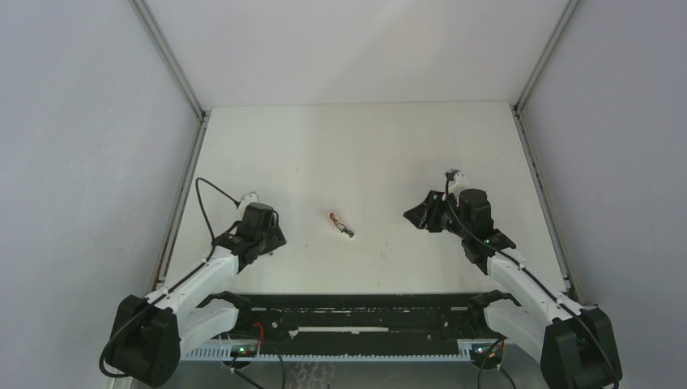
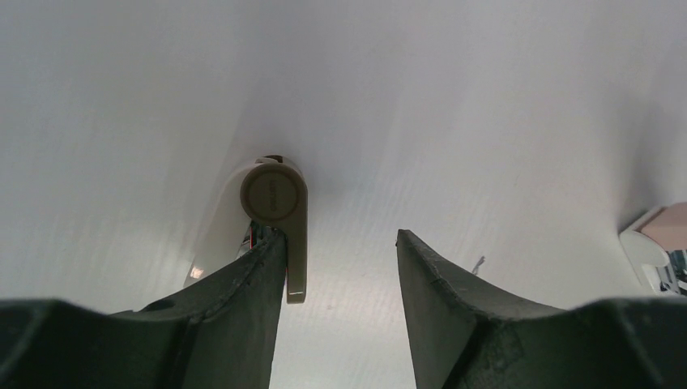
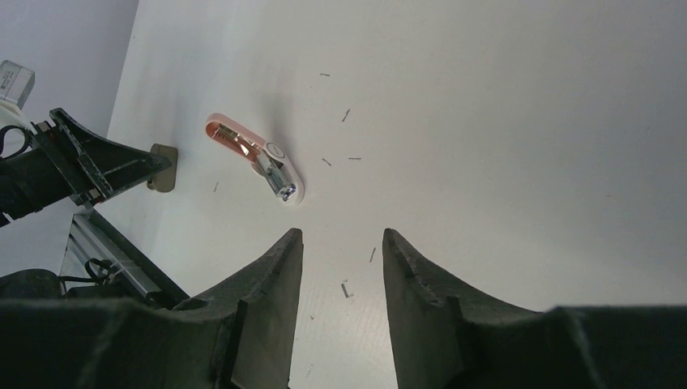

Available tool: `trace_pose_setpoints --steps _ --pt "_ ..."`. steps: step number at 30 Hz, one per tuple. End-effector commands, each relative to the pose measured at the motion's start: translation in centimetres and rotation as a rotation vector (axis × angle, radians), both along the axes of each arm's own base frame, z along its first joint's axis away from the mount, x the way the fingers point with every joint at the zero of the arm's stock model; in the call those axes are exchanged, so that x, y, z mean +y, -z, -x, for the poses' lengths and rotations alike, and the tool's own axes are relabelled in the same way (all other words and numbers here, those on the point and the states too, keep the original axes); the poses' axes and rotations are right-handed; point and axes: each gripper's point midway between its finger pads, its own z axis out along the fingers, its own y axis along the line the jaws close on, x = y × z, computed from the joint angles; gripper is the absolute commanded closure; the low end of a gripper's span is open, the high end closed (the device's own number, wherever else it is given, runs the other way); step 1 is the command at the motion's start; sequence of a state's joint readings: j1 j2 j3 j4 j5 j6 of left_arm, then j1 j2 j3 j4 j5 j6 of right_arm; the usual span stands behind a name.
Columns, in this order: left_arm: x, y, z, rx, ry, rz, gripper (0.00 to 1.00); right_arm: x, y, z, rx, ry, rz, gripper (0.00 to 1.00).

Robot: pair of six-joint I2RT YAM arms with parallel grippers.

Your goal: Load the staples into the stapler

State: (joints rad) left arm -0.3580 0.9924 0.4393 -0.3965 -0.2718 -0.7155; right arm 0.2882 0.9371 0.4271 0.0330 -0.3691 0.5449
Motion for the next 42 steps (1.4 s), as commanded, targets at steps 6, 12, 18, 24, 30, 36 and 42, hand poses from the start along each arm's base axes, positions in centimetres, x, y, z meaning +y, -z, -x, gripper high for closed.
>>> trace_pose_setpoints --steps 6,12,18,24,30,36,42 --pt "-4.5 -1.0 -1.3 -0.045 0.08 0.082 0.43 0.1 -1.3 -0.7 -0.047 0.008 -0.029 0.6" --pt "-2.7 -4.0 -1.3 -0.12 0.052 0.025 0.37 0.2 -1.2 -0.7 -0.045 0.008 -0.029 0.6" --pt "0.6 -3.1 -0.1 -0.079 -0.019 -0.007 0.32 0.3 -1.3 -0.6 -0.046 0.001 -0.033 0.6" --pt "0.8 -2.3 0.3 -0.067 -0.012 0.024 0.27 0.3 -1.3 -0.6 -0.045 0.001 -0.035 0.6" --pt "1.8 -0.7 1.1 -0.012 -0.05 0.004 0.27 0.3 -1.4 -0.5 -0.048 0.0 -0.035 0.61" --pt "3.0 0.2 1.8 0.011 -0.089 -0.043 0.27 0.3 -1.5 -0.5 -0.052 0.0 -0.035 0.61" --pt "2.7 0.7 2.3 0.032 -0.066 -0.031 0.29 0.4 -1.6 -0.4 -0.052 -0.004 -0.039 0.61"
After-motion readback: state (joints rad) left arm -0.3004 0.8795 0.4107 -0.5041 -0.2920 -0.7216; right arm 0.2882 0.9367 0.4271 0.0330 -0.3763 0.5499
